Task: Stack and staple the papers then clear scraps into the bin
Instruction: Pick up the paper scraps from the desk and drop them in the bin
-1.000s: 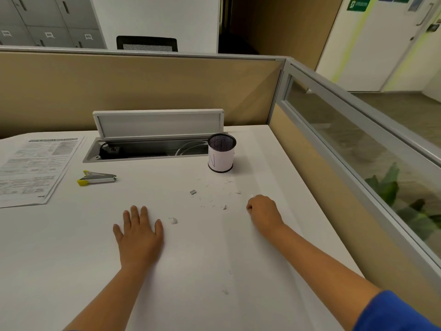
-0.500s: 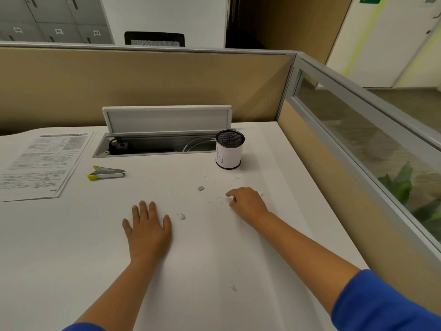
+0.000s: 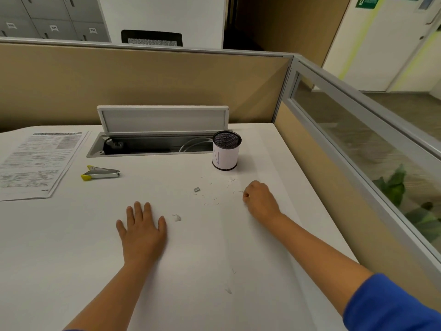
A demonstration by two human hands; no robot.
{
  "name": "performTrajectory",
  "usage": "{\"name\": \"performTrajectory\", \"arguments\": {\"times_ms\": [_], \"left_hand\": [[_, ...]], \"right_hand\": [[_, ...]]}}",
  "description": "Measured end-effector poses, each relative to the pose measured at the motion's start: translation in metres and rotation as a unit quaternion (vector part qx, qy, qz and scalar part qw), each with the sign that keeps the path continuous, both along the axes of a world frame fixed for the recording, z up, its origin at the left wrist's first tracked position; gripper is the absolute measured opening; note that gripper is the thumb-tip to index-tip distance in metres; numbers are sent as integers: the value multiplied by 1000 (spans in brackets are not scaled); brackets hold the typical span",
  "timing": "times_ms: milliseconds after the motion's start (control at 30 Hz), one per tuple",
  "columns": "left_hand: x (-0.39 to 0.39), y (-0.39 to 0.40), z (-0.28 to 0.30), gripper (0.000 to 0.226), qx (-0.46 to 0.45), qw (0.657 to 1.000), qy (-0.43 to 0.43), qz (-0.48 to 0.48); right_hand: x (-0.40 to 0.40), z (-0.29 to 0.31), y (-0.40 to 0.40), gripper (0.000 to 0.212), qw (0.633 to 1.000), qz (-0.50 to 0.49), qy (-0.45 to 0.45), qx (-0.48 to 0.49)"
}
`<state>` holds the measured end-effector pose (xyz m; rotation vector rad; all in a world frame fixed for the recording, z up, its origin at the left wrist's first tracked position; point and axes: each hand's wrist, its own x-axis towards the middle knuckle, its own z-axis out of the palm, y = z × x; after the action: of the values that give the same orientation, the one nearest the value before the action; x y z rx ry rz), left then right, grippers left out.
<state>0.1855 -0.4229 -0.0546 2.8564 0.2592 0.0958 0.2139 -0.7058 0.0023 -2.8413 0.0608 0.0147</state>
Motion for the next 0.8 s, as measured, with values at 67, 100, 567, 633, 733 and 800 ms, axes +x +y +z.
{"name": "performTrajectory", "arguments": {"times_ms": [67,100,567,633,733,800], "left_hand": [[0,0,0,57,1,1000,1,1],[-1,0,0,57,-1,1000,1,1],[-4,-3,4,59,-13,1000,2,2],[-3,-3,5,60,-14,1000,2,2],[-3,-3,4,60,-12,1000,3,5],[-4,-3,4,60,-10,1000,1,6]], "right_hand": [[4,1,-11,20,1000,-27,-1,9],[5,1,-15,19,999,-36,12,10],[35,29,-4,27,1000,-17,8,14],[52,53,2,24,998,-18,-58,34],[81,86,13,24,990,-23,-119,70],[100,97,18,23,990,-16,-126,66]]}}
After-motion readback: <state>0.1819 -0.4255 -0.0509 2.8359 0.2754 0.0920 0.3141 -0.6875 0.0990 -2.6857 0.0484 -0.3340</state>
